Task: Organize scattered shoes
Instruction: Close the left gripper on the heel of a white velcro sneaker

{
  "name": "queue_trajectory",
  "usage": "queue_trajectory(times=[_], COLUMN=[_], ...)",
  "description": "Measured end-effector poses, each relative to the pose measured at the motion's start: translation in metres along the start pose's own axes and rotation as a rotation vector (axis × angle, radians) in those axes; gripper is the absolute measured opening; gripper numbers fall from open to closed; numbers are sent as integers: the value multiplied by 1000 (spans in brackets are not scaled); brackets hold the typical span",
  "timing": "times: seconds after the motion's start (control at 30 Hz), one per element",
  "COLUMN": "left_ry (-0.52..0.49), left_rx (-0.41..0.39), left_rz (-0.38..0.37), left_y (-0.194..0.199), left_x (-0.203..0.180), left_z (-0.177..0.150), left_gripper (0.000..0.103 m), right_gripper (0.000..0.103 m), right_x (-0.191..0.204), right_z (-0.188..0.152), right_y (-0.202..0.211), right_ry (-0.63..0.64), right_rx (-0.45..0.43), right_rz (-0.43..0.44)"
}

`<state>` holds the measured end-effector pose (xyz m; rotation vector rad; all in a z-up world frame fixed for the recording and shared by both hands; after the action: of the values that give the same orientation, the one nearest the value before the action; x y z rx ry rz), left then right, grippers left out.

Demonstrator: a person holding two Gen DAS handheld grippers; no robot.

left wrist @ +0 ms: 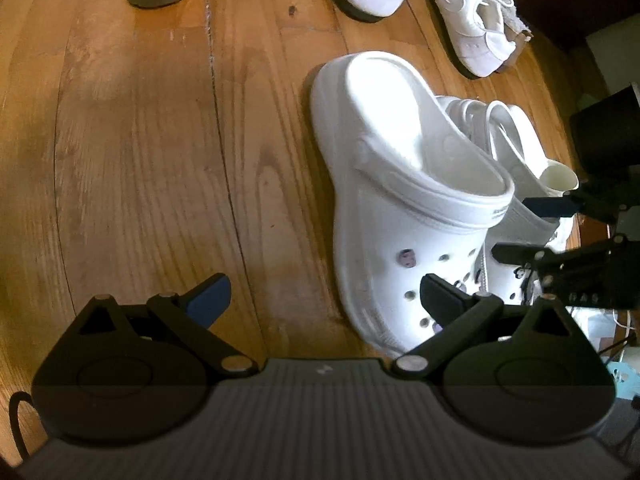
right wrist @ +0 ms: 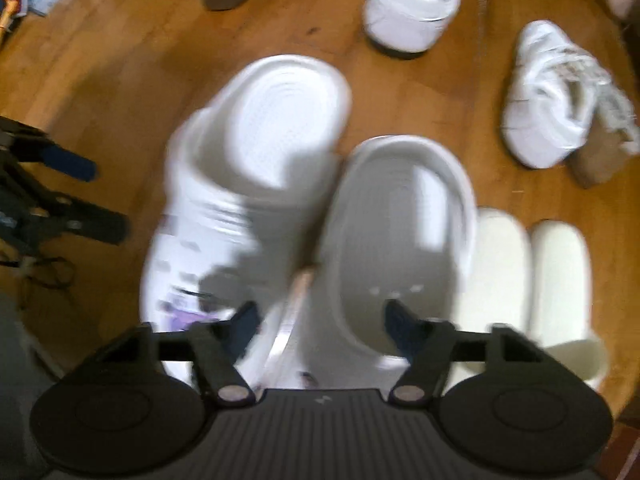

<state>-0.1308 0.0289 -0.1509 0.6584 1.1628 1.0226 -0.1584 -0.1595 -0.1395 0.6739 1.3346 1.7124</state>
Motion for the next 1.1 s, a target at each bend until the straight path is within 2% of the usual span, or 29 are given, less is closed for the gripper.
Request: queue_trajectory(times=[0.07,0.1,0.13,0.17,0.2,0.27,0.3,0.37,0.4,0.47,0.53,0.63,0.73,0.77,0.83,1.0,1.1], left_ry=[-10,-18,-27,-34,-39,-50,-57,-84,-101,-127,-137,-138,-162,-188,-219,-227,-212], left_rx=[-10,-16,-23,-30,-39,-56,-64,-86,-97,-154,-197,-226,-253,-279,-313,-388,-364], left_rz=[3,9,14,21,32,55,68,111,136,193,247,288,315,330,338,348,363], left_y=[1,2,3,3,4,4,4,3,2,1,-2,-10,-26,-35,-44,-83,-100], left_x=[-4,-5,-7,-9,-11,-16,-19,-27,-31,-38,-42,-45,-53,-57,-62,-60,-54], left_z=[4,6,9,13,19,33,41,63,75,108,137,169,202,216,225,252,259], left_gripper=[103,103,103,103,103,103,103,103,103,103,103,103,103,103,103,101,89], right_gripper=[62,66,77,87,89,89,89,89,87,76,61,60,60,65,71,71,71], right_x=[-16,-21,-26,-33,-40,-47,-51,-62,-66,-80,-89,-107,-121,-124,-128,-130,-140], right_z=[5,7,8,10,12,18,21,27,31,40,51,79,103,109,117,127,128], right_y=[23,30,36,42,48,48,47,45,43,45,48,44,40,36,27,9,-5], right_ry=[-179,-228,-271,-312,-352,-351,-354,-391,-409,-482,-517,-559,-576,-590,-616,-618,-680], right_rx=[-72,-101,-127,-190,-259,-349,-368,-397,-404,-424,-430,-438,-450,-450,-442,-454,-434], right_rz=[156,195,227,221,208,131,113,124,135,194,233,275,264,263,270,266,298])
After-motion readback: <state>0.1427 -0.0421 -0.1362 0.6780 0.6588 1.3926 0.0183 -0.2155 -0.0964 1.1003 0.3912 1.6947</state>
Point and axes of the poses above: each gripper's, at about its wrist camera, not at the fingertips, and y roughly against the way its jaws point, x to its left, z to its top, the point moved 3 cm from there along -y, roughly the way its jaws point, and after that the axes turned 10 degrees about -x, right-handed, at the moved point
